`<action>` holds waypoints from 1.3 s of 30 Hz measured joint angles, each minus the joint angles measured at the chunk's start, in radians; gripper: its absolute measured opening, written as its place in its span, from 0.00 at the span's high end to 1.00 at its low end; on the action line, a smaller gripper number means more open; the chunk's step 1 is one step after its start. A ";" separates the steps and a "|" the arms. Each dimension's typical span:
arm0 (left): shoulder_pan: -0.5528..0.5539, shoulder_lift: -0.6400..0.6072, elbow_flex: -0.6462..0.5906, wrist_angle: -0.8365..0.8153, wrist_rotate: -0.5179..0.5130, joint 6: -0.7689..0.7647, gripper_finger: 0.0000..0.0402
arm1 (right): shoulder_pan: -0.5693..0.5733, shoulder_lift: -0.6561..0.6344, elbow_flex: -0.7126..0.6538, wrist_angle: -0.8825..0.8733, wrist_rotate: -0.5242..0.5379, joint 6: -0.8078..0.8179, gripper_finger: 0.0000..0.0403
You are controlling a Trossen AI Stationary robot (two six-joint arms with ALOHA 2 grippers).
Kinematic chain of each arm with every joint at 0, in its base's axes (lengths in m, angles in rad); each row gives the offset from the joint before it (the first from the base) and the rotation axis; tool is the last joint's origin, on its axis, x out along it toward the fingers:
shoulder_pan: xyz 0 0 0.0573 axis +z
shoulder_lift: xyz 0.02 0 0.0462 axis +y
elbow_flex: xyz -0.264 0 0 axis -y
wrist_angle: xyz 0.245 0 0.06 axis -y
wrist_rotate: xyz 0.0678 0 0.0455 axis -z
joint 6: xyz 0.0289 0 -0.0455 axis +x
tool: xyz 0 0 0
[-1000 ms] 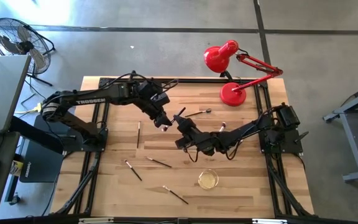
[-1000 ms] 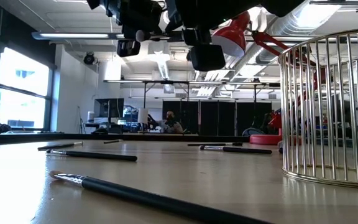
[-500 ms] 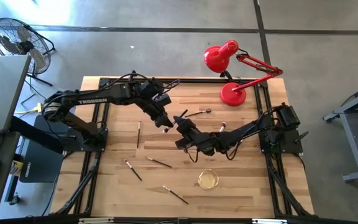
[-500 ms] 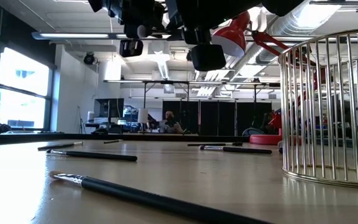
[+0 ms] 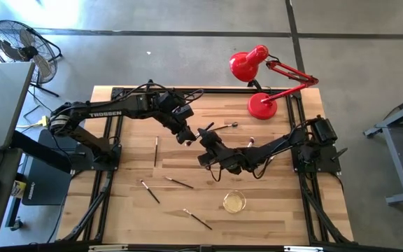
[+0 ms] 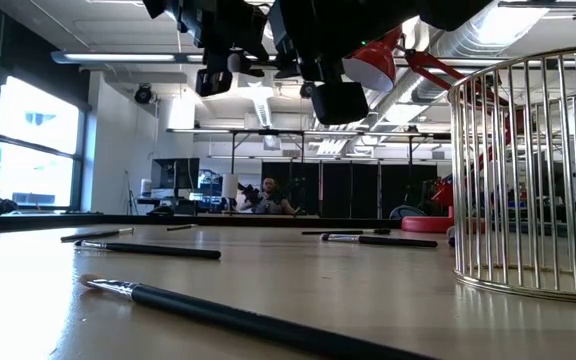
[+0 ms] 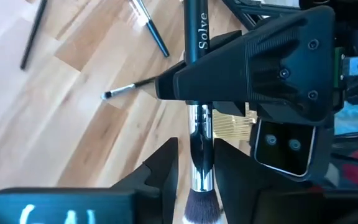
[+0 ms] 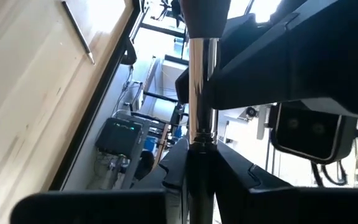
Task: Pick & Place Makeup Brushes
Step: Put the left powder brush into the gold makeup holder
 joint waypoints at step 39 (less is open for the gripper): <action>-0.194 -0.421 -0.400 -0.087 -0.802 0.008 0.60 | 0.004 -0.406 -0.135 -1.028 -0.119 1.664 0.90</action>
